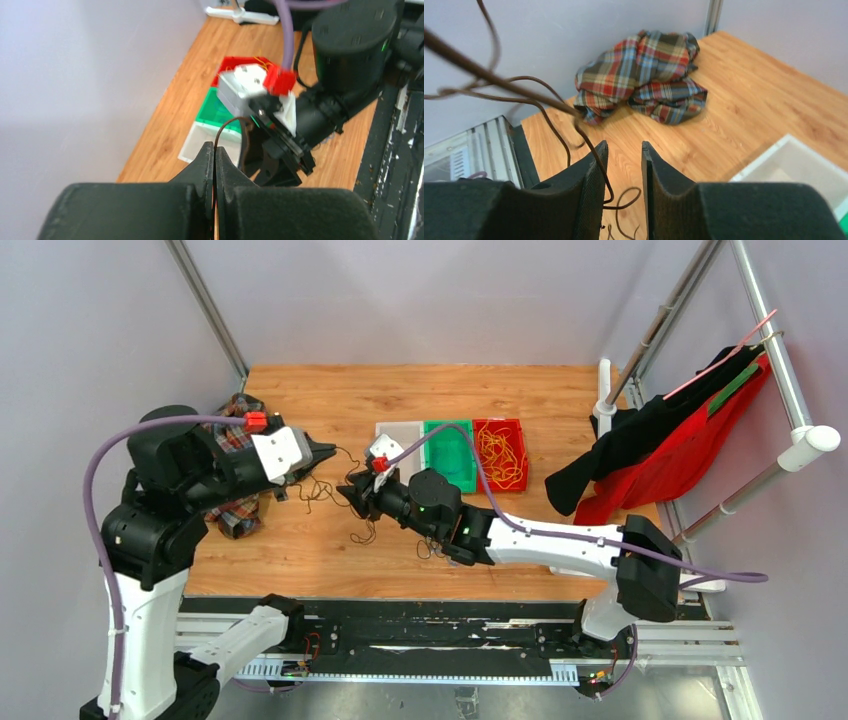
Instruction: Untangle the cables
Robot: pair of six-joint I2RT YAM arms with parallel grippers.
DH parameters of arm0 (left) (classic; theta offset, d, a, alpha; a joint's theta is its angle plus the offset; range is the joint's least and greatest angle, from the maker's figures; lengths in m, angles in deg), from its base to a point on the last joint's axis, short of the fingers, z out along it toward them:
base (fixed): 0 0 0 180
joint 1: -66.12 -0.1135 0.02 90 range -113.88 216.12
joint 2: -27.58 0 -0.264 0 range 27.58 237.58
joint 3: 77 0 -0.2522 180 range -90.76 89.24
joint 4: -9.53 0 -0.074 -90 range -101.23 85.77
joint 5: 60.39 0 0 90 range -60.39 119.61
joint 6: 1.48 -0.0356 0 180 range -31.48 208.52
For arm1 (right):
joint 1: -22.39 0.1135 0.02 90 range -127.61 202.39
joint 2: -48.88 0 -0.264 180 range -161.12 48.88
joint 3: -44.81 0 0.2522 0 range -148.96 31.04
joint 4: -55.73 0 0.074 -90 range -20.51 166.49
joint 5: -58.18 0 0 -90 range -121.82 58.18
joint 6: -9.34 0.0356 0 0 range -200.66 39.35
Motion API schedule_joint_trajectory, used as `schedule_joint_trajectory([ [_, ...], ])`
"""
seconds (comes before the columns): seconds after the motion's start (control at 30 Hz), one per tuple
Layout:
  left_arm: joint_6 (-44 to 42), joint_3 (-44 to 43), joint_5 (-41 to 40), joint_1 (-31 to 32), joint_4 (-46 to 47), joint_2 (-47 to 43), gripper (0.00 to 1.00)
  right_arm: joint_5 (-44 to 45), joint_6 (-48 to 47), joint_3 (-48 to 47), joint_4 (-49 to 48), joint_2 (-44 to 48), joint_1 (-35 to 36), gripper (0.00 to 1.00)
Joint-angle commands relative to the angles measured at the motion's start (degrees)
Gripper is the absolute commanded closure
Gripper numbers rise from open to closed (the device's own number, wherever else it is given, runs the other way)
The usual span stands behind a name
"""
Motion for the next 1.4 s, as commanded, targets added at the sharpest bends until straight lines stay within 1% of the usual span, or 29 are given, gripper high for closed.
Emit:
schedule_joint_trajectory([
  [0.0,4.65,-4.42,0.43,0.28,5.82,-0.53,1.0,5.26,3.4,4.95,-7.85,-1.96,-0.5,0.7],
  [0.2,7.72,-8.46,-3.56,0.28,11.36,-0.53,0.99,10.47,5.79,10.36,-12.14,-4.66,-0.84,0.79],
  [0.37,6.79,-12.17,-6.94,0.33,14.3,-0.07,1.0,10.8,8.19,13.72,-13.17,-6.7,-1.12,0.86],
  [0.5,6.87,-15.18,-7.58,0.32,15.07,1.19,1.0,10.83,10.19,15.79,-14.14,-8.42,-1.11,0.89],
  [0.57,6.47,-15.28,-7.52,0.33,15.04,1.3,1.0,10.25,10.46,17.01,-15.3,-8.1,-1.11,0.89],
  [0.6,6.14,-14.97,-7.51,0.33,15.0,1.2,0.99,9.75,10.15,17.6,-16.23,-7.49,-1.11,0.87],
  [0.67,5.4,-14.0,-7.58,0.33,15.07,0.86,1.0,9.13,8.88,18.37,-17.26,-5.38,-1.07,0.73],
  [0.73,4.95,-12.99,-7.62,0.33,15.06,0.54,0.99,8.43,7.14,18.54,-17.86,-2.41,-1.03,0.61],
  [0.83,3.75,-11.43,-7.22,0.33,15.01,-0.02,0.99,4.43,4.96,17.58,-17.54,2.66,-1.04,0.38],
  [0.93,3.28,-10.79,-6.93,0.33,15.06,-0.24,1.0,-1.51,4.4,15.85,-16.92,7.33,-1.03,0.35],
  [1.07,3.34,-10.44,-6.02,0.33,15.05,-0.24,1.0,-8.82,3.94,13.01,-16.28,10.23,-0.61,0.35],
  [1.23,3.54,-9.42,-5.65,0.28,15.04,-0.15,1.0,-12.14,-1.19,7.37,-14.62,10.59,0.99,0.34],
  [1.37,3.36,-7.93,-5.71,0.33,15.01,-0.37,1.0,-14.65,-3.96,1.97,-13.83,9.13,1.38,0.34],
])
